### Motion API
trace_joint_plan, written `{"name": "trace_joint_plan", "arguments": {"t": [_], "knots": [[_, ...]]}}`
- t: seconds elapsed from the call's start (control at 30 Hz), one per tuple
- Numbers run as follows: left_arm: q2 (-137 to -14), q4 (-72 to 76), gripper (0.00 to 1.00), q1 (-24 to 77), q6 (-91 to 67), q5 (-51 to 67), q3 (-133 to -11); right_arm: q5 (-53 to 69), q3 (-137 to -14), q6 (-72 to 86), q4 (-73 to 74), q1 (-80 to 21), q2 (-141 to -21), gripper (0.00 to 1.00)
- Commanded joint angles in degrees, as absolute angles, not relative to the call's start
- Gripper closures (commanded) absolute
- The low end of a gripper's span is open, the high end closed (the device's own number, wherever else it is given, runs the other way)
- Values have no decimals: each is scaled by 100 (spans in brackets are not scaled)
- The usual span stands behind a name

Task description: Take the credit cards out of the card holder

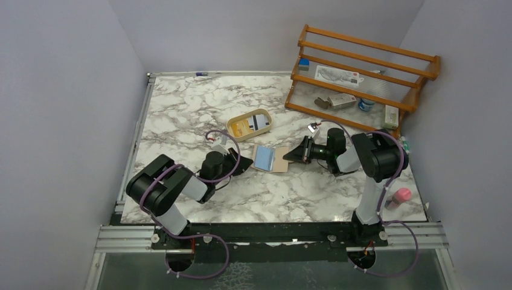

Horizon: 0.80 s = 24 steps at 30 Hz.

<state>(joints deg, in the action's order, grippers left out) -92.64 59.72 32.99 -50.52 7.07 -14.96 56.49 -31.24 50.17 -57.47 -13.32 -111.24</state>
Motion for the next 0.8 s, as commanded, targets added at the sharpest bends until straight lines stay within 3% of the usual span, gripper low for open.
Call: {"name": "trace_joint_plan", "arguments": {"t": [0.0, 0.07, 0.23, 0.27, 0.33, 0.37, 0.43, 0.6, 0.77], "knots": [[-9373, 6257, 94, 3285, -5078, 898, -1506, 5881, -3178, 5045, -5977, -1345, -11259, 99], [-9393, 6258, 100, 3285, -5066, 953, -1534, 5886, -3173, 5045, -5979, -1345, -11261, 99], [-9366, 6256, 100, 3287, -4976, 1064, -1556, 5925, -3210, 5018, -5917, -1345, -11249, 97], [-9315, 6245, 100, 3287, -4942, 1072, -1544, 5938, -3235, 4992, -5850, -1345, -11228, 84], [-9162, 6092, 100, 3280, -4839, 1030, -1549, 5893, -3255, 4893, -5660, -1345, -11115, 46], [-9057, 5918, 100, 3286, -4748, 991, -1573, 5813, -3270, 4783, -5456, -1345, -10985, 34], [-8683, 5510, 100, 3300, -4519, 843, -1618, 5505, -3370, 4347, -4696, -1345, -10591, 22], [-7732, 4210, 100, 3330, -3952, 372, -1814, 4215, -3751, 3178, -2545, -1347, -9032, 9], [-7596, 3776, 100, 3366, -3860, 239, -1905, 3926, -4263, 2920, -1761, -1639, -8552, 17]]}}
